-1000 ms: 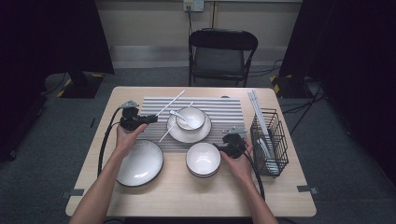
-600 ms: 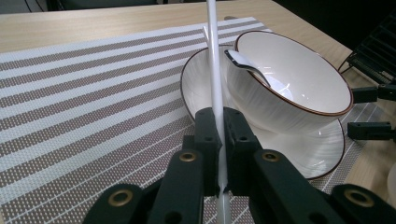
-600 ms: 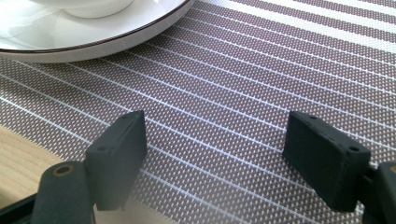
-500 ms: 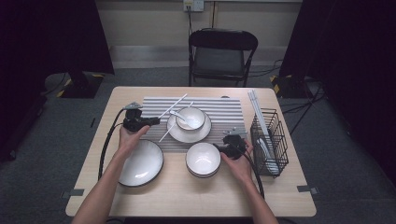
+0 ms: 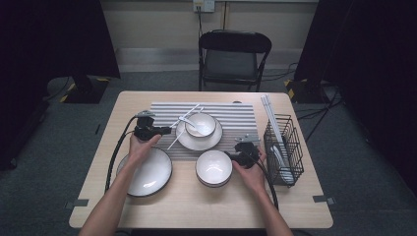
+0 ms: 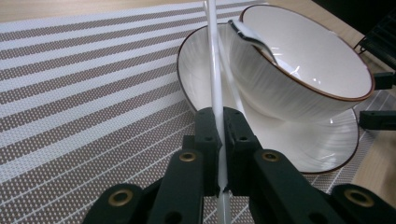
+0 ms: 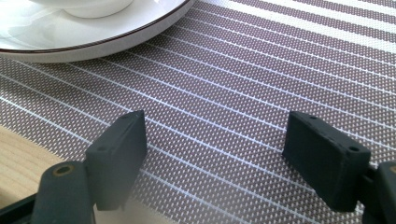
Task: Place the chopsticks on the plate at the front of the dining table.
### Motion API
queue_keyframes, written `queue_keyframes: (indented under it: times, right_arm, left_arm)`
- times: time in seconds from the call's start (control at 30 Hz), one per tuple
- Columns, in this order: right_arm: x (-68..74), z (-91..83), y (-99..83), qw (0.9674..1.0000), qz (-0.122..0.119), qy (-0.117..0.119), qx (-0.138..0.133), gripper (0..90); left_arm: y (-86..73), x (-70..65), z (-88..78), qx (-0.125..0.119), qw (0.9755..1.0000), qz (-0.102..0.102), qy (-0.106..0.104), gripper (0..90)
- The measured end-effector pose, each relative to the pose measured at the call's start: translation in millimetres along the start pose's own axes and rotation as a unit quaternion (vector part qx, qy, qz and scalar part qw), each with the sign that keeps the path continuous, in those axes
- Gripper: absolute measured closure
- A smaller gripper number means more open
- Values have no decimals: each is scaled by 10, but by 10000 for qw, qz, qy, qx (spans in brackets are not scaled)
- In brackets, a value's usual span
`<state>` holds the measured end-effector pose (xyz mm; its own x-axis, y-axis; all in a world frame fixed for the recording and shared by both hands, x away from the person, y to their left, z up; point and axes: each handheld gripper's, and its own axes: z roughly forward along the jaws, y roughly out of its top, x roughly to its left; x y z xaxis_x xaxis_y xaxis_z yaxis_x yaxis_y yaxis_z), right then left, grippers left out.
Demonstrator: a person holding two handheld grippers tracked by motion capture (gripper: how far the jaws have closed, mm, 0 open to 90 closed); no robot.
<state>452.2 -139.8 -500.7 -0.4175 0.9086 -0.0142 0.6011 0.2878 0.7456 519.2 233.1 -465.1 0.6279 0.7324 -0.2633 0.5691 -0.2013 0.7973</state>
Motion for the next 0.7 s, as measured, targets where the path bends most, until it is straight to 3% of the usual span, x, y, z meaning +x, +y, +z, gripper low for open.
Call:
queue_keyframes:
  times: [0.2, 0.7]
  right_arm:
    - [0, 0, 0, 10000, 1, -1, 0, 210]
    - [0, 0, 0, 10000, 0, 0, 0, 210]
  left_arm:
    - [-15, -20, 54, 91, 9999, 42, 33, 858]
    - [-38, -10, 114, 201, 9997, -125, 40, 857]
